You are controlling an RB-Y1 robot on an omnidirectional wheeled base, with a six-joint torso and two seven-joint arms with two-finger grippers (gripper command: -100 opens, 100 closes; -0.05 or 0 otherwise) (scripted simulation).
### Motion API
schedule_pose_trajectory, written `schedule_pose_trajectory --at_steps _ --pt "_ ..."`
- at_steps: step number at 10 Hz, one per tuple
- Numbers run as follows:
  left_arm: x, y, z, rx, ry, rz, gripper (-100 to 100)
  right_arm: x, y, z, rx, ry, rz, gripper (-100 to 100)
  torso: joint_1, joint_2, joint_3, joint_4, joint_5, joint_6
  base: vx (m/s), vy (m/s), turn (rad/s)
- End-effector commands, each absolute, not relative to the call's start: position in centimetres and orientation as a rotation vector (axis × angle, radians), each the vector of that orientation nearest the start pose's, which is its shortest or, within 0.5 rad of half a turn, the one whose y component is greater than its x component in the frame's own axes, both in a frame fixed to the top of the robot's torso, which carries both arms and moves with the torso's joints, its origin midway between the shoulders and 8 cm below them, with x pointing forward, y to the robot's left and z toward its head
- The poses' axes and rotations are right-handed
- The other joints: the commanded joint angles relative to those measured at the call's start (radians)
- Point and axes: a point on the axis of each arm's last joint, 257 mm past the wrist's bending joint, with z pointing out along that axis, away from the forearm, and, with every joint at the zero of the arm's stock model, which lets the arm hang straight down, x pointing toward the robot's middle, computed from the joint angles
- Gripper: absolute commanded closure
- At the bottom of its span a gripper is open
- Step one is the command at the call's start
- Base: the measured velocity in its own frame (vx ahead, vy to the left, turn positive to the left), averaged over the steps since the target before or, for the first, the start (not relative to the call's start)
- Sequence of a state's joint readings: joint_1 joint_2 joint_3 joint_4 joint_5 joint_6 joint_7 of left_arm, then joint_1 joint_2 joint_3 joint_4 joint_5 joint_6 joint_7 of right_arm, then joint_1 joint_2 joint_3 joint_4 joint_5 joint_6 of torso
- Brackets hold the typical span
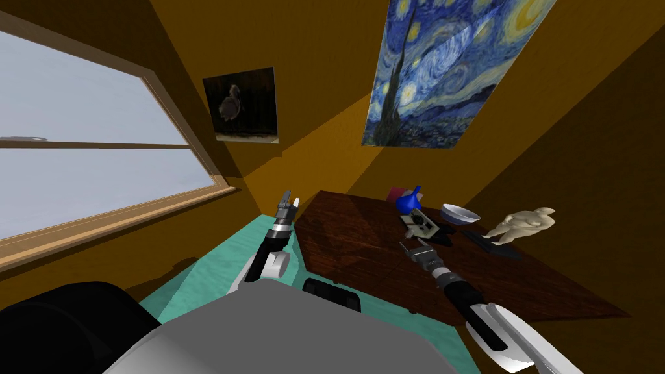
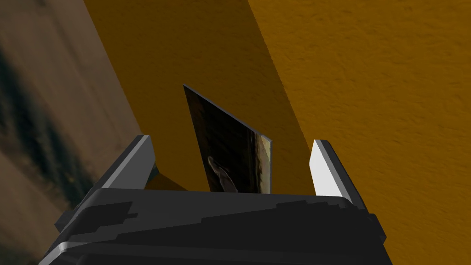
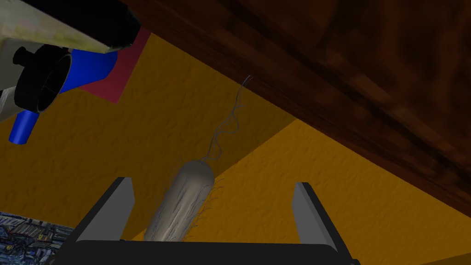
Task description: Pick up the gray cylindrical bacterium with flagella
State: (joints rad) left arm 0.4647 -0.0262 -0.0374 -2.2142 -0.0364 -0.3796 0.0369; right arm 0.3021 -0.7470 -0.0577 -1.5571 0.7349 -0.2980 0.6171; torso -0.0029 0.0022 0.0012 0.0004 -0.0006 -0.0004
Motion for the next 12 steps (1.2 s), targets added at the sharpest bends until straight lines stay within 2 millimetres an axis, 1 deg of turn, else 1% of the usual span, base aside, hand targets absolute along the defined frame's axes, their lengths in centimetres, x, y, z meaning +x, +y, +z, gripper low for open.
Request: schedule_pose_trajectory --at_steps 1,2,3,4,5,6,8,9,11,12 --pt "38.0 26.6 -1.8 -0.799 0.709 -1.326 0 45.1 -43.4 -26.5 -0.546 1.709 -0.253 -100 0.000 0.000 0.000 0.000 0.000 0.000 -0.100 -0.056 0.039" --pt "38.0 26.6 -1.8 -0.799 0.709 -1.326 0 45.6 -43.8 -26.5 -0.539 1.710 -0.260 -100 0.000 0.003 0.002 0.001 0.000 0.000 -0.072 -0.025 -0.005" --pt "38.0 26.6 -1.8 -0.799 0.709 -1.326 0 46.5 -43.2 -27.4 -0.527 1.716 -0.261 -100 0.001 0.002 0.002 0.001 0.000 0.000 -0.124 -0.056 0.051" --pt "38.0 26.6 -1.8 -0.799 0.709 -1.326 0 47.3 -43.8 -27.3 -0.517 1.716 -0.271 -100 0.000 0.005 0.003 0.001 0.000 0.000 -0.108 -0.054 0.037" --pt "38.0 26.6 -1.8 -0.799 0.709 -1.326 0 48.0 -44.0 -26.9 -0.513 1.710 -0.276 -100 0.000 0.004 0.003 0.001 0.000 0.001 -0.036 -0.025 -0.009" --pt "38.0 26.6 -1.8 -0.799 0.709 -1.326 0 48.9 -43.2 -27.9 -0.506 1.716 -0.273 -100 0.001 0.001 0.001 0.001 0.000 0.001 -0.080 -0.035 0.042" --pt "38.0 26.6 -1.8 -0.799 0.709 -1.326 0 50.4 -43.9 -27.3 -0.491 1.711 -0.286 -100 0.000 0.003 0.002 0.001 0.000 0.000 -0.072 -0.043 0.020" --pt "38.0 26.6 -1.8 -0.799 0.709 -1.326 0 51.2 -42.8 -28.4 -0.489 1.720 -0.281 -100 0.001 0.001 0.001 0.001 0.000 0.001 -0.068 -0.047 0.048" --pt "38.0 26.6 -1.8 -0.799 0.709 -1.326 0 52.5 -43.2 -27.7 -0.480 1.711 -0.289 -100 0.000 0.003 0.002 0.001 0.000 0.001 -0.081 -0.038 0.015" --pt "38.0 26.6 -1.8 -0.799 0.709 -1.326 0 52.9 -43.5 -27.6 -0.475 1.713 -0.293 -100 0.001 0.002 0.001 0.001 0.000 0.001 -0.015 -0.015 -0.007"
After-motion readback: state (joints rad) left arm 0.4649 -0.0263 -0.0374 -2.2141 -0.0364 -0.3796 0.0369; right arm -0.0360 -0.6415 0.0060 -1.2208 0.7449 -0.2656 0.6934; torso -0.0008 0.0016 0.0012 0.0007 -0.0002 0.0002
